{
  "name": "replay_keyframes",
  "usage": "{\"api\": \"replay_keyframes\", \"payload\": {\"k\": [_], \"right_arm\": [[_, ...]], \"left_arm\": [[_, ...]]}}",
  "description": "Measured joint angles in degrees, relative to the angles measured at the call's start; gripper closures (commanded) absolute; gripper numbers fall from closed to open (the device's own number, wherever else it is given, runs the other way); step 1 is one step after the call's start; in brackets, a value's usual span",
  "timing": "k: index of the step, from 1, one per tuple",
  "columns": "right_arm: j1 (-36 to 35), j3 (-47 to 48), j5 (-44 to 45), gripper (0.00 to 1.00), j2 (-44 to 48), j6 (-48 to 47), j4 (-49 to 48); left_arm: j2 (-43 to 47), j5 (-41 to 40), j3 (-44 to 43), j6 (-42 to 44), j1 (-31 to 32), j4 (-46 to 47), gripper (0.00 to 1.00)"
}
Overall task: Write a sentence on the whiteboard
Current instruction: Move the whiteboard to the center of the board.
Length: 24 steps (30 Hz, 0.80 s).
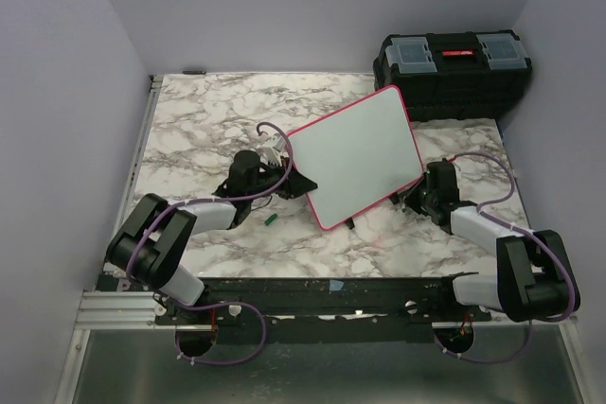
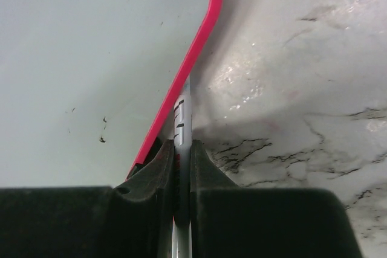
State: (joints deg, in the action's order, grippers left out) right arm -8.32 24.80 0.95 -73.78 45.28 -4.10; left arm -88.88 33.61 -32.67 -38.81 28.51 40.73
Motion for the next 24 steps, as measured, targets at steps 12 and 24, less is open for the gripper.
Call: {"api": "replay_keyframes", "payload": {"k": [12, 24], "right_arm": [[-1.8, 0.7, 3.8, 0.99, 8.0, -1.4, 9.9], [-1.8, 3.0, 9.4, 0.99, 17.8, -4.8, 16.2]], "left_arm": [[2.9, -2.0, 2.3, 0.4, 0.0, -1.0, 1.0], [2.3, -2.2, 1.9, -0.1, -0.4, -1.6, 0.8]]}}
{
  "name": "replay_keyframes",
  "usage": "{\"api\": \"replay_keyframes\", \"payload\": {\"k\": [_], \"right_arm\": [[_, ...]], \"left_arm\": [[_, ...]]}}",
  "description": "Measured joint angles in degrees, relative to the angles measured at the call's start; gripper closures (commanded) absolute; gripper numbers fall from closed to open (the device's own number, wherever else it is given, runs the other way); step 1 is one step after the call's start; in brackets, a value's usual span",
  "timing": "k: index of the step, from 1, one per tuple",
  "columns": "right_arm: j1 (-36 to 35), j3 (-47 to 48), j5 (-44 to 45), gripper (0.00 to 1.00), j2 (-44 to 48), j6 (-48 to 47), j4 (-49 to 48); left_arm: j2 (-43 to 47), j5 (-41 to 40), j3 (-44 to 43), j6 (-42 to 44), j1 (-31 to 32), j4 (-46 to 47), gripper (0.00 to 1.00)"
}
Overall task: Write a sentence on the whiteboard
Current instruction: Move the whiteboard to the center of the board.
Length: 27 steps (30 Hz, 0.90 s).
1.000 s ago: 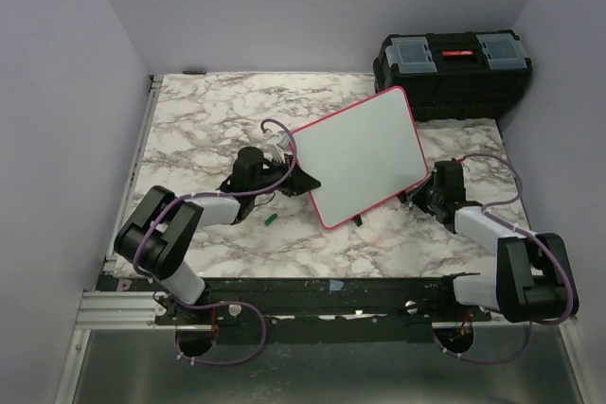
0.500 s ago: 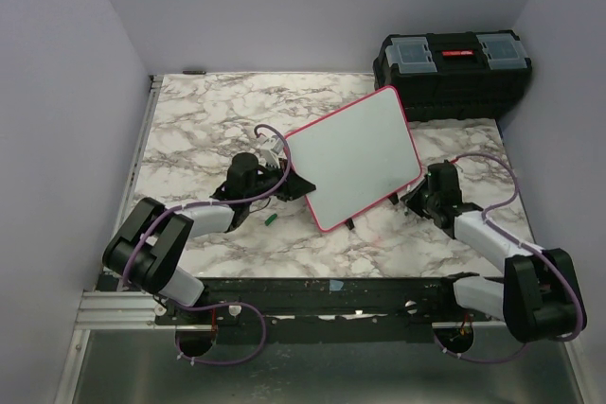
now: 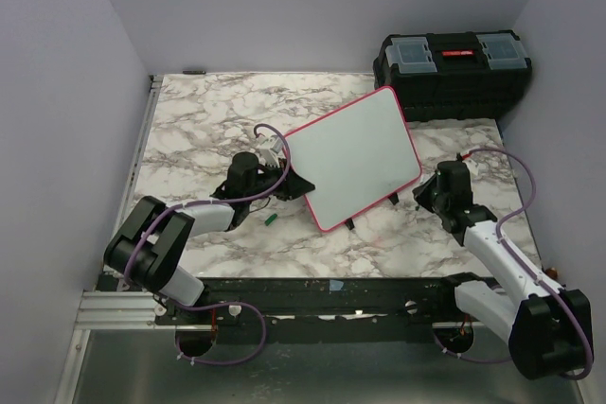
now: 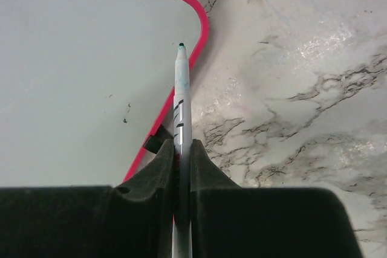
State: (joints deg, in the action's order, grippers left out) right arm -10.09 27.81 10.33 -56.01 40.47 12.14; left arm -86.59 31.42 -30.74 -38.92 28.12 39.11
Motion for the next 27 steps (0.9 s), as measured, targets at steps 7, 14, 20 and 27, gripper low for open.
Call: {"api": "replay_keyframes", "payload": {"k": [7, 14, 20, 27], "right_arm": [[0.0, 0.7, -0.8, 0.99, 0.2, -0.9, 0.5], [0.0, 1.6, -1.2, 0.99, 2.1, -2.1, 0.8], [0.0, 1.9, -1.3, 0.99, 2.3, -2.6, 1.0], [0.0, 2.1, -1.6, 0.99, 2.3, -3.0, 1.1]], "left_arm": [[-0.3, -2.1, 0.0, 1.0, -0.3, -3.0, 0.68], [-0.3, -3.3, -0.3, 3.5, -0.3, -4.9, 0.58], [-0.3, -4.1, -0.3, 5.5, -0.2, -6.3, 0.5], [1.9, -5.7, -0.2, 7.0, -0.2, -11.1, 0.39]]}}
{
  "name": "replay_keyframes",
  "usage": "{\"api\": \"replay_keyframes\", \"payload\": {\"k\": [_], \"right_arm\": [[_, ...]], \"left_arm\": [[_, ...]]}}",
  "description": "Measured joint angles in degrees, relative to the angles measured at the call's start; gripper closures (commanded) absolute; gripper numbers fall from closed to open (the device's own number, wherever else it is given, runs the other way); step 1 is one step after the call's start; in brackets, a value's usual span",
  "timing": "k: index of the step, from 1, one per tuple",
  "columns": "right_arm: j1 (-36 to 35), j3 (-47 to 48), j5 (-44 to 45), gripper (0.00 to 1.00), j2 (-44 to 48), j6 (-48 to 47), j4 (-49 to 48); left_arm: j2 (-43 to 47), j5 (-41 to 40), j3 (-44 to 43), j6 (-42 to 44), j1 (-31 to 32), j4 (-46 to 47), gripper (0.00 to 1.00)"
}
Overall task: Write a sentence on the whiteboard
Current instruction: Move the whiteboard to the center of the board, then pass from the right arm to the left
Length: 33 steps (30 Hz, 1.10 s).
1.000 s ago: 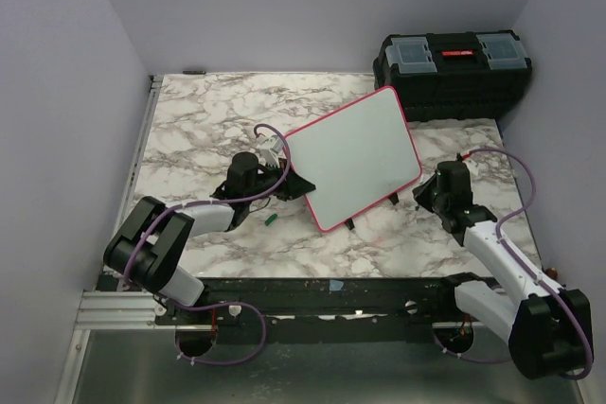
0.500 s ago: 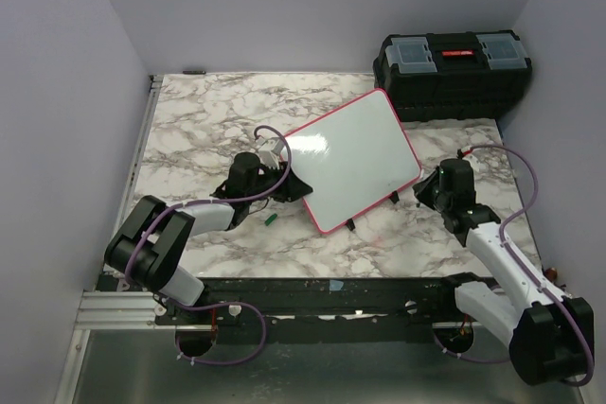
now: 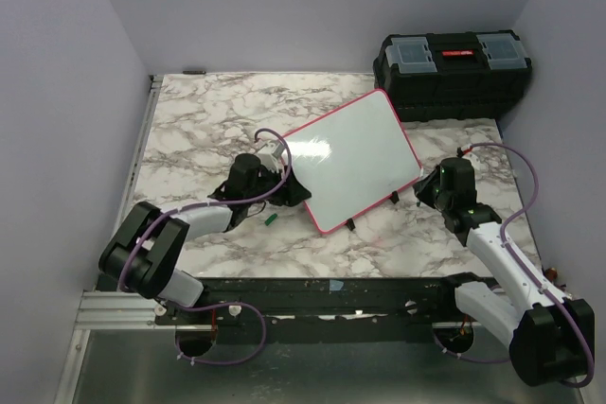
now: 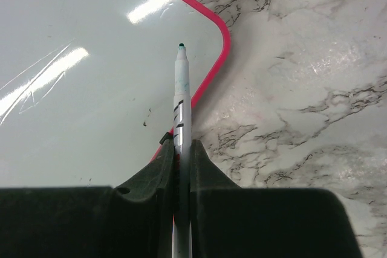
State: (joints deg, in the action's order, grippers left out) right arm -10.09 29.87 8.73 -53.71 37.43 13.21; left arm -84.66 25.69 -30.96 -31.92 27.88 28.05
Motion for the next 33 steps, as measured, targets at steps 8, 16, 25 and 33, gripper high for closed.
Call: {"api": "replay_keyframes", "payload": {"k": [8, 16, 25, 33], "right_arm": [[0.0, 1.4, -0.2, 0.99, 0.6, -0.7, 0.6], [0.0, 3.9, -2.5, 0.99, 3.0, -3.0, 1.3], [0.0, 7.7, -24.3, 0.99, 0.8, -6.2, -3.3], [0.0, 17.1, -51.3, 0.99, -8.5, -7.2, -13.7]], "left_arm": [[4.1, -1.2, 0.6, 1.8, 0.0, -5.6, 0.31], [12.2, -3.1, 0.8, 3.8, 0.0, -12.7, 0.27], [29.4, -8.3, 0.0, 5.5, 0.4, -26.4, 0.39], [38.9, -7.1, -7.0, 11.4, 0.5, -28.0, 0.36]]}}
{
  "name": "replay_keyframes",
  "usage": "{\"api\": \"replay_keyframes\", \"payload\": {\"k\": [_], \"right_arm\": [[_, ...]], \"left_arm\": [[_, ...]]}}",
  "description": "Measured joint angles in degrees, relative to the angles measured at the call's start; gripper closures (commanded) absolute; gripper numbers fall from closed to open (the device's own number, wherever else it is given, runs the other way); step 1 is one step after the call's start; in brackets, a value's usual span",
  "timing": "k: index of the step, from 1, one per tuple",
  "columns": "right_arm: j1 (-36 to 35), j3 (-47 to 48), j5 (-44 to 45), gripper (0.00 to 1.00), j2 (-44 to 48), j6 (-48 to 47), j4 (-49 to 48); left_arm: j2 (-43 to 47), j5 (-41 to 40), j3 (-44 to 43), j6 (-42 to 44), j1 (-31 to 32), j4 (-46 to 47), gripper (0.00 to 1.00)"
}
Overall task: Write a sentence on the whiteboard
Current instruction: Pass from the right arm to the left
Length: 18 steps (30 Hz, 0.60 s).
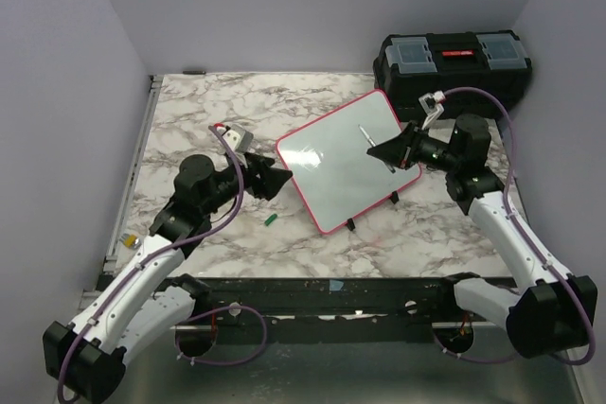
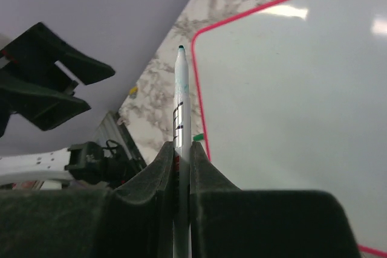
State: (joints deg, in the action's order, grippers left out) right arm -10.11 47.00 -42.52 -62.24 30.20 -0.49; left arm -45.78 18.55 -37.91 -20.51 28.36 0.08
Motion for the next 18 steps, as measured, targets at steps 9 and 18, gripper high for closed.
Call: {"api": "replay_keyframes", "payload": {"k": [9, 18], "right_arm": [[-5.2, 2.9, -19.8, 0.99, -1.2, 3.4, -12.5], [-9.8, 8.7, -23.1, 0.99, -3.8, -3.9, -6.6]], "left_arm": [[-12.7, 13.2, -11.8, -4.3, 0.0, 4.8, 0.39], [-16.7, 25.8, -19.4, -11.1, 0.2, 10.2, 0.45]]}}
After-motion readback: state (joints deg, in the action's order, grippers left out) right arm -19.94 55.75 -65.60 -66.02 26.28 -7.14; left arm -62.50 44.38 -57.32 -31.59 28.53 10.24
